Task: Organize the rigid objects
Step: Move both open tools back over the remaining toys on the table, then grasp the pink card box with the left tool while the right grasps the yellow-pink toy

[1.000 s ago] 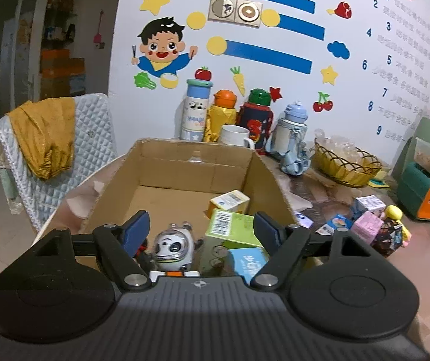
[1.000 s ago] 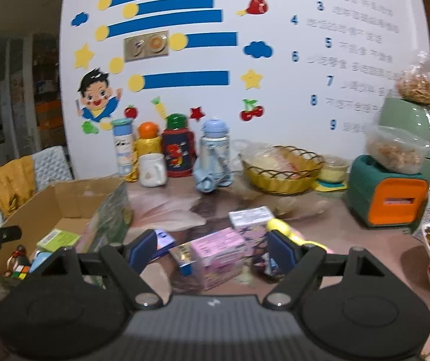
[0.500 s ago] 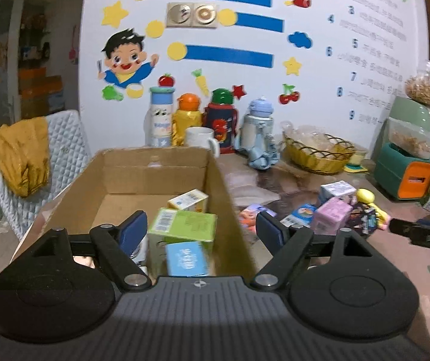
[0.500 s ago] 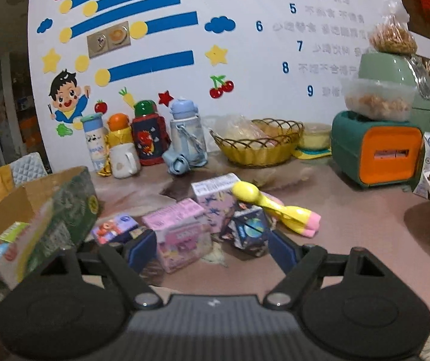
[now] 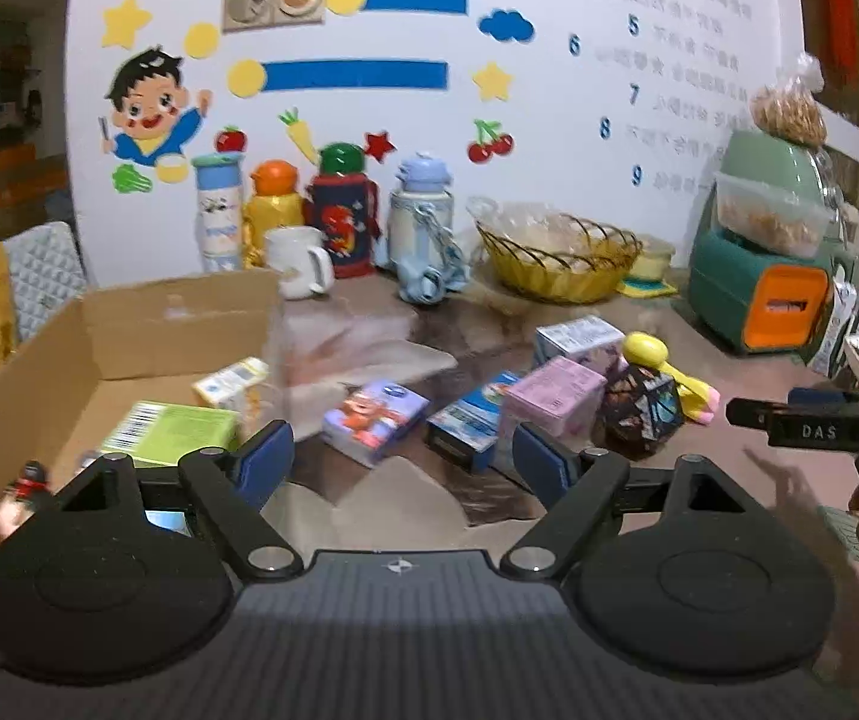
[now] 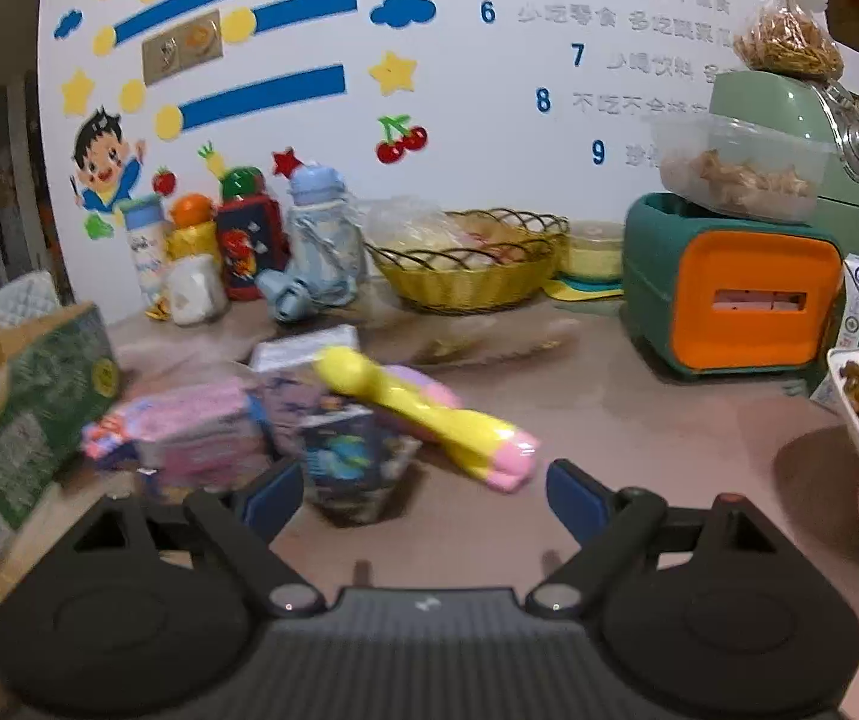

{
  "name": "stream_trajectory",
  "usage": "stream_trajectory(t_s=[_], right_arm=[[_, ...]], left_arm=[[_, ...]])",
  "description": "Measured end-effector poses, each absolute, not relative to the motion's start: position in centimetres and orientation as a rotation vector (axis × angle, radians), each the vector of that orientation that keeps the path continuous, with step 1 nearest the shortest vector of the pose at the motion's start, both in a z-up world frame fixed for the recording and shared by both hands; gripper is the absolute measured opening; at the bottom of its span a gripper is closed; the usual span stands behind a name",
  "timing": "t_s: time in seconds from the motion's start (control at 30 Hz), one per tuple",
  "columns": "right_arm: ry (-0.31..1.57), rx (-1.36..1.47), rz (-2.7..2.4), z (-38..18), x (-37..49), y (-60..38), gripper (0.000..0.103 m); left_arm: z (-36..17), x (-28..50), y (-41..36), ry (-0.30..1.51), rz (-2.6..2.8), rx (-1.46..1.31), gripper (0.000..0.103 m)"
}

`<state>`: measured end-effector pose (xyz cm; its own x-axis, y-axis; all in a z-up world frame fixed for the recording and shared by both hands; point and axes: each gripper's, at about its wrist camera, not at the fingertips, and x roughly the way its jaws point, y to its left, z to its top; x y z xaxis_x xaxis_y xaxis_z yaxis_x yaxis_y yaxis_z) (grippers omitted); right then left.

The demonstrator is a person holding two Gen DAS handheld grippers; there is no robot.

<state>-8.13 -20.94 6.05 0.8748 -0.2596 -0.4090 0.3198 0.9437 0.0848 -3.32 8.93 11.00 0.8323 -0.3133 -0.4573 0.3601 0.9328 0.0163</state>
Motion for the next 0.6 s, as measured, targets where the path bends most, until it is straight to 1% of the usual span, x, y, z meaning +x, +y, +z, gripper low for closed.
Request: stream_trajectory(t_s=[0.1, 0.17, 0.2, 0.27, 0.4, 0.6], right_arm=[[0.427, 0.119, -0.310, 5.2, -7.2, -23.0, 0.084], [0.452, 0.110, -0.299, 4.7, -6.4, -24.3, 0.073], [0.461, 0.108, -0.291, 4.5, -5.9, -24.9, 0.072], [0.478, 0.100, -0.271, 4.2, -4.9, -25.8, 0.071], [0.517, 0.054, -0.228, 3.7, -2.7, -26.5, 0.071], [0.551, -0.032, -0.203, 2.9, 0.1, -27.0, 0.071]], left_arm=[[9.8, -2.3, 6.8, 0.476, -0.379, 0.139, 0.094], [9.1, -1.7, 5.7, 0.468, -0.394, 0.162, 0.094], [8.6, -1.2, 4.9, 0.472, -0.403, 0.184, 0.093], [7.8, -0.4, 3.6, 0.476, -0.414, 0.215, 0.091], [6.3, 1.0, 1.5, 0.465, -0.445, 0.256, 0.089], [4.9, 3.3, -0.9, 0.444, -0.478, 0.287, 0.090]])
